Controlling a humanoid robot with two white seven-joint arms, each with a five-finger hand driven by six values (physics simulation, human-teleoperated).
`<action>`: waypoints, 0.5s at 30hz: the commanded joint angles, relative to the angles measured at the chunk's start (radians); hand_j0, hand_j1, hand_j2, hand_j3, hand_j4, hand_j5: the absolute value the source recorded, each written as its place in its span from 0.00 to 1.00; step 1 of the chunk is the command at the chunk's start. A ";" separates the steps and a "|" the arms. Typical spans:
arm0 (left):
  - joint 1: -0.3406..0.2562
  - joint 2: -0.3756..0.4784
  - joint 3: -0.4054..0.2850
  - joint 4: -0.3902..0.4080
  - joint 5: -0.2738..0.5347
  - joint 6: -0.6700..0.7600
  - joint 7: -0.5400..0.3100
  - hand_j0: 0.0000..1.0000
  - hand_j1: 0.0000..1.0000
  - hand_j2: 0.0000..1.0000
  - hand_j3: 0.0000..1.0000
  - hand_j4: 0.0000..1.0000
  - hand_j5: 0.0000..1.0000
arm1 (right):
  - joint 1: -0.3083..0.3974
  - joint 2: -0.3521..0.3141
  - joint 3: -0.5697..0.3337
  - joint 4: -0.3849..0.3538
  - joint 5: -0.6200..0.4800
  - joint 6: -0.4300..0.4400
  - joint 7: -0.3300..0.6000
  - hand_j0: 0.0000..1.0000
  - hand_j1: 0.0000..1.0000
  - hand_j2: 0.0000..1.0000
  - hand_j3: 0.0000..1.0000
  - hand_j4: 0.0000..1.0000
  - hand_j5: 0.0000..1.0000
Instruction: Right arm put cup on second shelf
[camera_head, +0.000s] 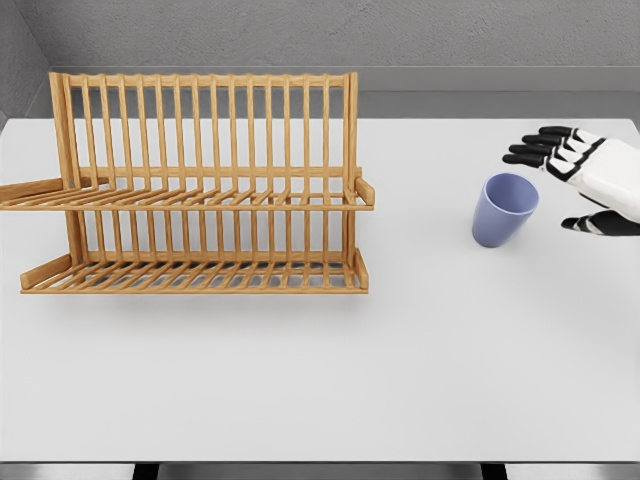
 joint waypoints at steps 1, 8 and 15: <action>0.000 0.000 0.000 0.000 -0.001 0.000 0.000 1.00 1.00 1.00 1.00 1.00 1.00 | -0.002 -0.004 0.005 -0.003 -0.007 0.001 0.000 1.00 1.00 1.00 1.00 1.00 1.00; 0.000 0.000 0.000 0.000 0.001 0.000 0.000 1.00 1.00 1.00 1.00 1.00 1.00 | 0.014 -0.090 -0.003 0.020 -0.018 0.001 0.118 1.00 1.00 1.00 1.00 1.00 1.00; 0.000 0.000 0.000 0.000 -0.001 0.000 0.000 1.00 1.00 1.00 1.00 1.00 1.00 | -0.112 -0.070 -0.087 0.025 -0.025 0.001 0.484 1.00 1.00 1.00 1.00 1.00 1.00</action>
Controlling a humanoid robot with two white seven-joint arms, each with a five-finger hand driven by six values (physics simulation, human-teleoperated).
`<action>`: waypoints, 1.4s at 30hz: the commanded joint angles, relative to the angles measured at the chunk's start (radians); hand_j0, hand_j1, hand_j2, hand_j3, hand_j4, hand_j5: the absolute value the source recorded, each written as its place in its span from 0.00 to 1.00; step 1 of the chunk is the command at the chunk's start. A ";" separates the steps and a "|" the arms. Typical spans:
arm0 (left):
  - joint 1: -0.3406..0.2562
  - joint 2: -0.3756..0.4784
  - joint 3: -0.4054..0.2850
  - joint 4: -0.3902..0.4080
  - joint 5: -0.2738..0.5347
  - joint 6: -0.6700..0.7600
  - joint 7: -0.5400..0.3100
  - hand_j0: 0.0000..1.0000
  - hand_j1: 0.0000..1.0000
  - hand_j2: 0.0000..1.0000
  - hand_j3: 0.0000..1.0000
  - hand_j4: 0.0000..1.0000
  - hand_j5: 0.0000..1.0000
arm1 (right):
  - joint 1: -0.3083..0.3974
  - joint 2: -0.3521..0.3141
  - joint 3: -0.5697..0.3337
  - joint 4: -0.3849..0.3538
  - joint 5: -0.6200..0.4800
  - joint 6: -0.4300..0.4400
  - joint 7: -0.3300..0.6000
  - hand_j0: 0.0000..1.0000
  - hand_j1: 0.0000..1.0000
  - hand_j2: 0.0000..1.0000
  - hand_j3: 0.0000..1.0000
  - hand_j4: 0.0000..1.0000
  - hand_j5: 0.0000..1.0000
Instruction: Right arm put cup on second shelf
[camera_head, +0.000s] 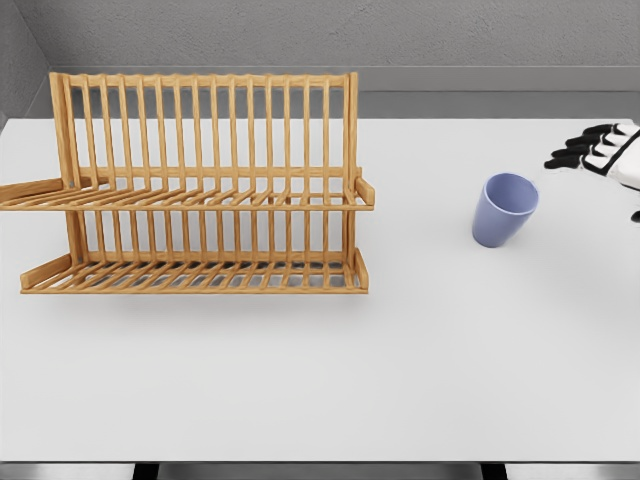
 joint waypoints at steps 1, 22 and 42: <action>0.000 0.000 0.000 0.000 0.001 0.000 0.000 1.00 1.00 1.00 1.00 1.00 1.00 | -0.023 0.001 0.045 0.005 -0.004 0.005 0.057 1.00 1.00 1.00 1.00 1.00 1.00; 0.000 0.000 0.000 0.000 0.001 0.000 0.000 1.00 1.00 1.00 1.00 1.00 1.00 | -0.467 0.205 0.572 0.329 0.008 0.007 0.057 1.00 1.00 1.00 1.00 1.00 1.00; 0.000 0.000 0.000 0.000 0.001 0.000 0.000 1.00 1.00 1.00 1.00 1.00 1.00 | -0.514 0.274 0.663 0.406 0.013 0.005 0.057 1.00 1.00 1.00 1.00 1.00 1.00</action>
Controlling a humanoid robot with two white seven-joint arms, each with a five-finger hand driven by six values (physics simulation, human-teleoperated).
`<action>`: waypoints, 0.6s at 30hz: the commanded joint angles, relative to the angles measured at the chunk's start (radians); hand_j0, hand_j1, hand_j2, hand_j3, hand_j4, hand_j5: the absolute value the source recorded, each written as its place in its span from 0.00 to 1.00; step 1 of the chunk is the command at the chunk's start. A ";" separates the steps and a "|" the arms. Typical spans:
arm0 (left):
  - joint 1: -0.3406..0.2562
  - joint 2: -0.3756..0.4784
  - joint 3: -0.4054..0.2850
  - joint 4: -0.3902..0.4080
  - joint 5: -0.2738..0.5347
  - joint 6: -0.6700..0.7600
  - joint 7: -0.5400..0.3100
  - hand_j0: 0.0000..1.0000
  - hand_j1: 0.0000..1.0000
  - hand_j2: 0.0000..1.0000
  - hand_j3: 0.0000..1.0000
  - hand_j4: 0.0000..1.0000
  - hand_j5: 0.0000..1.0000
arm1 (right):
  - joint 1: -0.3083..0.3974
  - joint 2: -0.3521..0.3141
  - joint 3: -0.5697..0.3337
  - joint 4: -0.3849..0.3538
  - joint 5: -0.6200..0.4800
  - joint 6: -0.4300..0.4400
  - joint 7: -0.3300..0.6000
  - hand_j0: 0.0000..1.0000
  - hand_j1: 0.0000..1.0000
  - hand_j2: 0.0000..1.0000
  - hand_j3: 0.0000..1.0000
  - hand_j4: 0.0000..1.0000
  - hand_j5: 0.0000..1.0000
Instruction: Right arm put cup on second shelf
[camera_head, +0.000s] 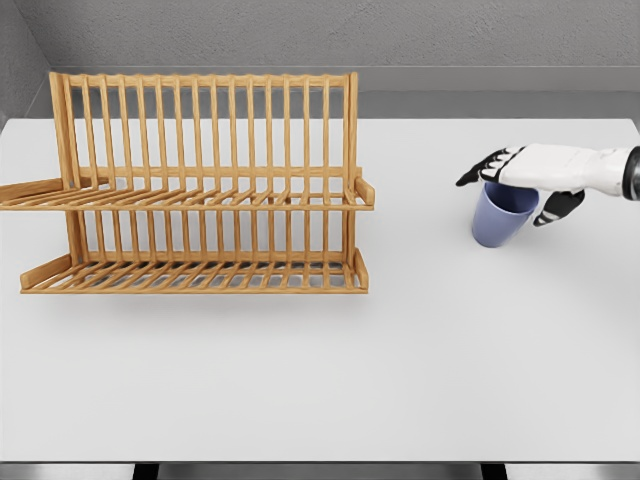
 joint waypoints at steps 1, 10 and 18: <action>0.000 0.000 0.000 0.000 0.001 0.000 0.000 1.00 1.00 1.00 1.00 1.00 1.00 | -0.002 0.002 0.017 0.010 -0.005 0.003 0.000 1.00 1.00 1.00 1.00 1.00 1.00; 0.000 0.000 0.000 0.000 -0.001 0.000 0.000 1.00 1.00 1.00 1.00 1.00 1.00 | -0.002 0.000 0.017 0.015 -0.005 0.003 0.000 0.68 0.68 0.68 0.68 0.68 0.68; 0.000 0.000 0.000 0.000 0.001 0.000 0.000 1.00 1.00 1.00 1.00 1.00 1.00 | -0.005 0.000 0.017 0.009 -0.005 0.001 0.000 0.64 0.64 0.64 0.64 0.64 0.64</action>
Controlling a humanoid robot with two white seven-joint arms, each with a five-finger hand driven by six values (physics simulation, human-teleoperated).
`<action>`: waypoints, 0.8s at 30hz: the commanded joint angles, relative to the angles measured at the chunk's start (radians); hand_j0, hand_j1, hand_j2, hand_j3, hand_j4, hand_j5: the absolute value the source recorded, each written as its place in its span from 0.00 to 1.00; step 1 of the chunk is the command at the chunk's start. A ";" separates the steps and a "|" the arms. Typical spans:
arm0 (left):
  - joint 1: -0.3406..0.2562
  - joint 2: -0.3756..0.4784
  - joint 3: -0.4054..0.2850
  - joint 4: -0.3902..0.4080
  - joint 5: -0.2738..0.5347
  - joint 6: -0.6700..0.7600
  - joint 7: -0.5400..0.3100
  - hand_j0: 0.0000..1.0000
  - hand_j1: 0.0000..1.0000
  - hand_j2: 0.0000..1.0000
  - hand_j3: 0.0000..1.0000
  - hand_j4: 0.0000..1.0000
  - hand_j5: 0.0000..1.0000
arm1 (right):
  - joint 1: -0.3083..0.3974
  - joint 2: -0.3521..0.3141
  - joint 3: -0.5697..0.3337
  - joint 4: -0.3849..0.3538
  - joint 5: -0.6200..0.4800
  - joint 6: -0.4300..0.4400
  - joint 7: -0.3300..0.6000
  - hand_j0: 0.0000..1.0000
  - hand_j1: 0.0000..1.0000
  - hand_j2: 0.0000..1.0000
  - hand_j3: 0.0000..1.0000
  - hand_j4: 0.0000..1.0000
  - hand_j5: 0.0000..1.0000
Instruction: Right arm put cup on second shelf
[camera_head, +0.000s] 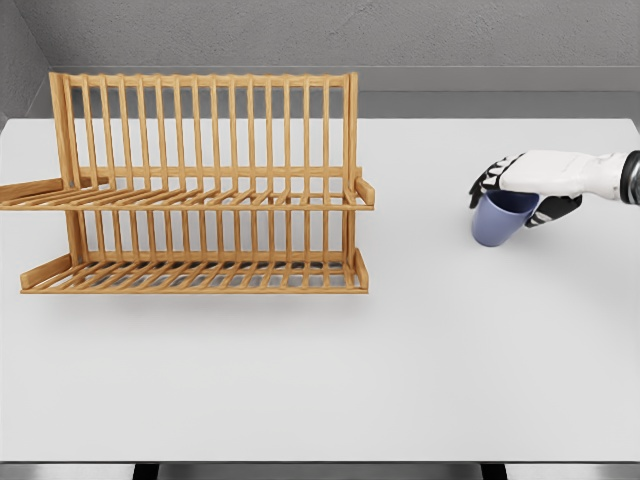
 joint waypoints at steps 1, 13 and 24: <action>0.000 0.000 0.000 0.000 0.001 0.000 0.000 1.00 1.00 1.00 1.00 1.00 1.00 | 0.000 -0.001 0.000 -0.005 -0.004 0.001 0.000 0.64 0.64 0.64 0.64 0.64 0.64; 0.000 0.000 0.000 0.000 0.000 0.000 0.000 1.00 1.00 1.00 1.00 1.00 1.00 | -0.026 -0.011 -0.094 -0.063 -0.009 -0.002 0.000 0.64 0.64 0.64 0.64 0.64 0.64; 0.000 0.000 0.000 0.000 0.000 0.000 0.000 1.00 1.00 1.00 1.00 1.00 1.00 | -0.028 -0.015 -0.127 -0.110 -0.009 -0.002 0.000 0.62 0.62 0.62 0.62 0.62 0.62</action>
